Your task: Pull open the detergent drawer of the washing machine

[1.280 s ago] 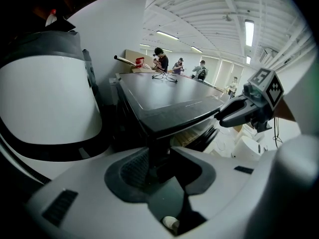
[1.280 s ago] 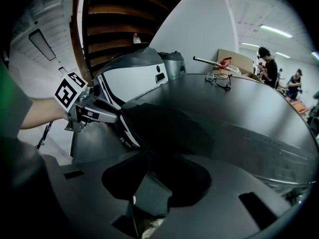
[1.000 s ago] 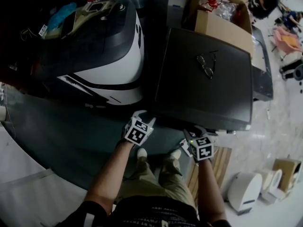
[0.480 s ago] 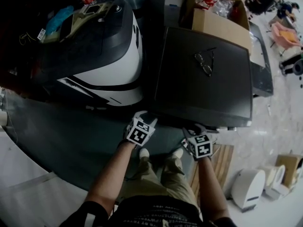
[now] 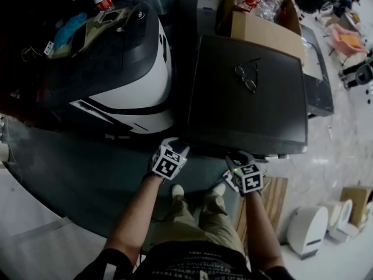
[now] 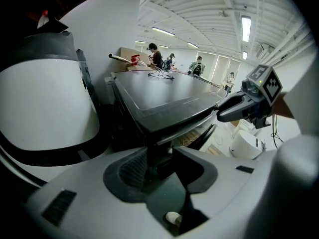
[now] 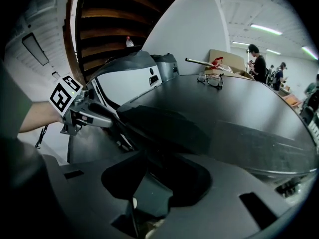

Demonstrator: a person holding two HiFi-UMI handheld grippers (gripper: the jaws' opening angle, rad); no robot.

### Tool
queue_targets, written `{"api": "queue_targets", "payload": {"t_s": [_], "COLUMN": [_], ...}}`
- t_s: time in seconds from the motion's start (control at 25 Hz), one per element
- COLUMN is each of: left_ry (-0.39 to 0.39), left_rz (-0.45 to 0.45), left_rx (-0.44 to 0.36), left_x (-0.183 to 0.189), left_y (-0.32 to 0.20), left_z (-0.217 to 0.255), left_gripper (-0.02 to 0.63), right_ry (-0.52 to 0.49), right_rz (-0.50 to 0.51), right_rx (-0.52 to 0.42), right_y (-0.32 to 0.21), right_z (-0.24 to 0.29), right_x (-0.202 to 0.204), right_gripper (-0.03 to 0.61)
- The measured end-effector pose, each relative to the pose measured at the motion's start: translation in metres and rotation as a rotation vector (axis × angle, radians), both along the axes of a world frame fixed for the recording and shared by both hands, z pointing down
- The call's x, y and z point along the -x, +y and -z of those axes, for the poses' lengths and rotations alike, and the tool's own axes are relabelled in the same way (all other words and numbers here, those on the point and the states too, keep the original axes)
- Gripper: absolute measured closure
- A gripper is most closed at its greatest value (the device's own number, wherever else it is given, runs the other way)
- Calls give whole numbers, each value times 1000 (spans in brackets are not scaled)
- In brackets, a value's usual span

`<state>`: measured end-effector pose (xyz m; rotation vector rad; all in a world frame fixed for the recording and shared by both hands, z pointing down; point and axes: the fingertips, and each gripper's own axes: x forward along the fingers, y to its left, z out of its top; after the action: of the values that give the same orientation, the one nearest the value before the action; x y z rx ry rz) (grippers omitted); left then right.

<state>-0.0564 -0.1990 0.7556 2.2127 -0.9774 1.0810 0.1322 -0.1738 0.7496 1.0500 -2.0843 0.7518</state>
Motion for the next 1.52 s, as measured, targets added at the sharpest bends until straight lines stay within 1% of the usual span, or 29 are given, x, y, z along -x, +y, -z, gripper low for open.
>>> {"api": "queue_targets", "payload": {"t_s": [0.16, 0.24, 0.36, 0.48, 0.6, 0.68, 0.8, 0.92, 1.04, 1.2, 1.4, 1.52], "left_ry": [-24, -32, -35, -51, -65, -68, -68, -70, -72, -67, -70, -68], "left_rz": [-55, -55, -51, -67, -76, -76, -80, -83, -89, -98, -108, -112], "left_rx": [-6, 11, 45, 61, 75, 71, 72, 72, 82, 87, 91, 95], "left_x": [-11, -11, -7, -6, -6, -5, -6, -6, -4, -5, -4, -4], "left_y": [-3, -2, -4, -6, -1, 0, 5, 8, 14, 22, 30, 35], "left_z": [-1, -1, 3, 8, 7, 8, 9, 7, 7, 7, 7, 6], "left_gripper": [468, 468, 468, 471, 471, 471, 472, 472, 472, 472, 472, 472], "right_ry": [43, 57, 35, 45, 77, 86, 47, 58, 11, 62, 56, 51], "right_rz": [48, 38, 37, 58, 53, 53, 55, 52, 50, 31, 38, 19], "right_rx": [22, 41, 81, 82, 81, 86, 106, 119, 130, 139, 120, 125], "right_y": [0, 0, 2, -2, -3, -1, 5, 10, 15, 23, 27, 31], "right_z": [-7, -7, -7, -5, -13, -16, -9, -11, -2, -14, -17, -14], "right_x": [11, 12, 12, 11, 0, -3, 6, 5, 16, 1, 0, 1], "right_gripper": [454, 456, 456, 485, 491, 492, 491, 491, 492, 491, 491, 491]}}
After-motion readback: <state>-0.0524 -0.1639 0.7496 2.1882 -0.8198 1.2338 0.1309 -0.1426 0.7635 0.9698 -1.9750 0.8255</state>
